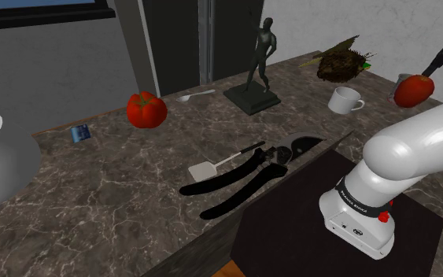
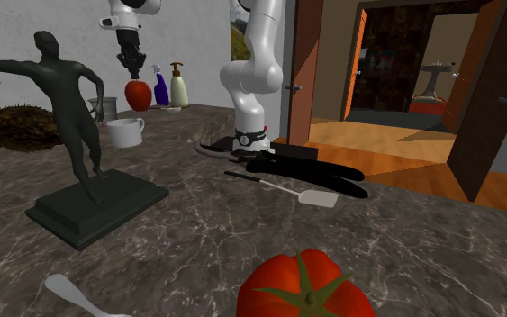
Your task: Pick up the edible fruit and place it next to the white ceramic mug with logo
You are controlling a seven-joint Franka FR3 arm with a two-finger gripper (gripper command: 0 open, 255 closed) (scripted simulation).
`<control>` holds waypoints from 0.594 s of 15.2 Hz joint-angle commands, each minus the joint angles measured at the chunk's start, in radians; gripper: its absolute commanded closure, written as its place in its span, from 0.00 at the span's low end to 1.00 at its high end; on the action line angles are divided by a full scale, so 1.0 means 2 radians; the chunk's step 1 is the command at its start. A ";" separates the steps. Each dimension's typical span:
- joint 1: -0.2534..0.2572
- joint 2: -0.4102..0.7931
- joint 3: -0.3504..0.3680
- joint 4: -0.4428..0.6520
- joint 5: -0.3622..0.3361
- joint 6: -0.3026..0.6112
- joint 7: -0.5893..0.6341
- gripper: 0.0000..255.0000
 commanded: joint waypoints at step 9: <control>0.014 0.020 -0.037 -0.050 0.002 0.070 -0.009 1.00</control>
